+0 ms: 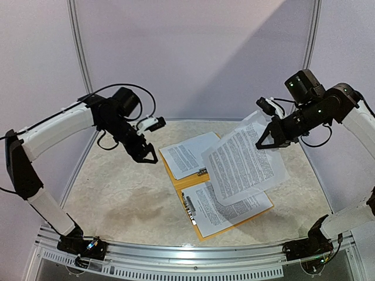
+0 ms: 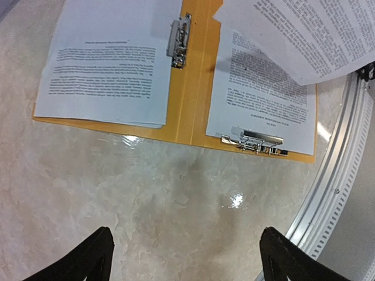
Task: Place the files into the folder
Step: Pass from the left arm to the right, then place the file in the spring clip on the folder.
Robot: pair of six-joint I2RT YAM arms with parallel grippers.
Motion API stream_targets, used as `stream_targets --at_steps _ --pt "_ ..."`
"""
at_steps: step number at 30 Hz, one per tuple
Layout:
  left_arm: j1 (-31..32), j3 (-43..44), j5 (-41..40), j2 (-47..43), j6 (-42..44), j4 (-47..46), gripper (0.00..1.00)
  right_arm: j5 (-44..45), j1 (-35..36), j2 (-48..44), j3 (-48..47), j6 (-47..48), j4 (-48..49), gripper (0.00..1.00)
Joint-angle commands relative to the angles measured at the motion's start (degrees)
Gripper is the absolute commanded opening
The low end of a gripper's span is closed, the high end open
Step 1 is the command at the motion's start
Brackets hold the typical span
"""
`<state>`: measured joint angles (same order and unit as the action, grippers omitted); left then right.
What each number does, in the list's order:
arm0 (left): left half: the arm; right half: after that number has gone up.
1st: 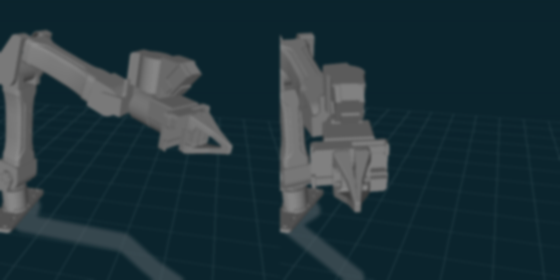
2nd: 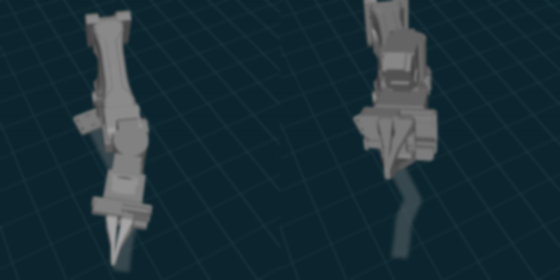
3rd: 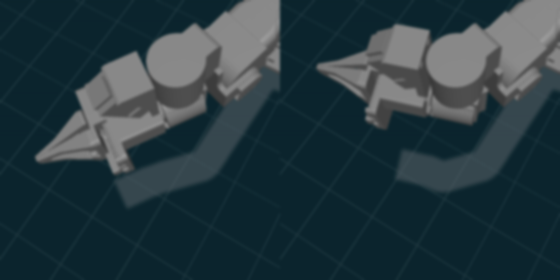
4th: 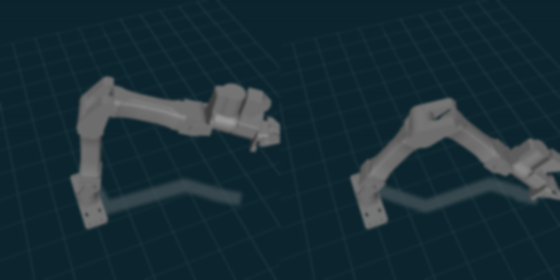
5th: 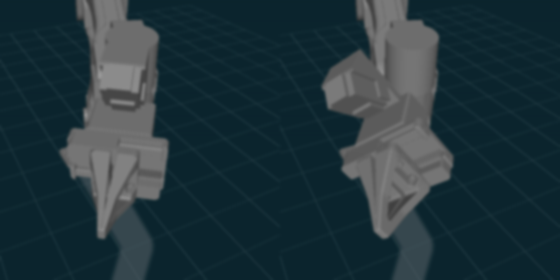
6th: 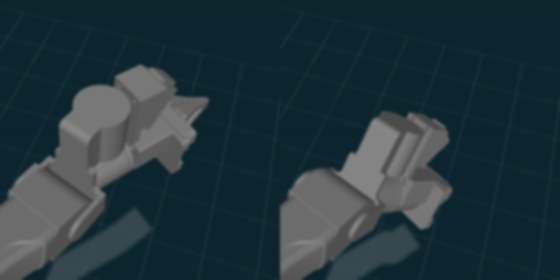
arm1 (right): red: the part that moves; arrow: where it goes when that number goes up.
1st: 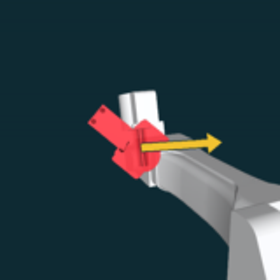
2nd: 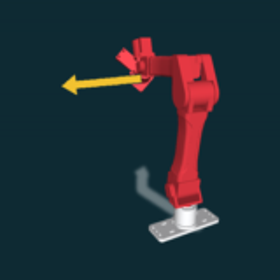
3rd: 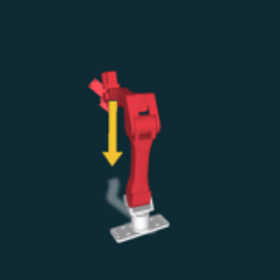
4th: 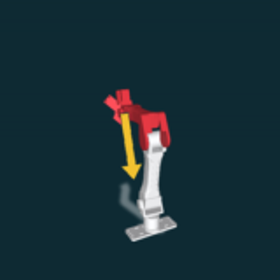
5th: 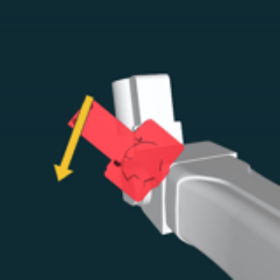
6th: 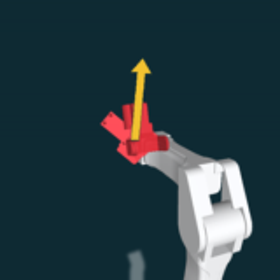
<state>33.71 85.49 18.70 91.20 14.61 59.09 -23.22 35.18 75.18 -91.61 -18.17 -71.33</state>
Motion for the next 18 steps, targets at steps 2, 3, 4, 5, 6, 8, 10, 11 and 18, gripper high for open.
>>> stream_targets --at_steps 2,3,4,5,6,8,10,11,18 --pt "7.0 -1.5 -6.3 6.1 2.3 -3.2 0.87 -6.3 -0.2 -0.2 -0.5 -0.6 -8.1 0.0" --pt "7.8 -1.7 -6.6 7.1 2.4 -3.5 0.87 -7.0 -0.2 -0.1 -0.2 -0.3 -7.9 0.0" --pt "8.6 -1.8 -6.8 8.3 2.4 -3.7 0.87 -7.9 -0.3 0.0 0.5 -0.1 -7.1 0.0" --pt "9.2 -1.8 -6.9 9.5 2.4 -3.8 0.87 -9.2 -0.6 0.3 1.3 0.4 -6.1 0.0" --pt "9.7 -1.8 -7.2 10.6 2.3 -3.8 0.87 -10.6 -0.8 0.8 2.1 0.8 -4.9 0.0" --pt "10.3 -1.5 -7.7 12.9 2.1 -3.6 0.85 -13.2 -1.2 2.4 3.3 1.6 -2.0 0.0" --pt "10.5 -1.2 -7.9 14.8 1.7 -3.4 0.82 -15.8 -1.3 4.4 3.7 2.7 -0.8 0.0" --pt "10.5 -1.1 -8.0 15.6 1.6 -3.4 0.81 -16.6 -1.3 5.3 3.7 3.2 -0.8 0.0" --pt "10.6 -1.1 -8.2 20.4 0.8 -3.9 0.76 -18.8 -6.8 9.3 9.2 7.1 1.1 0.0"
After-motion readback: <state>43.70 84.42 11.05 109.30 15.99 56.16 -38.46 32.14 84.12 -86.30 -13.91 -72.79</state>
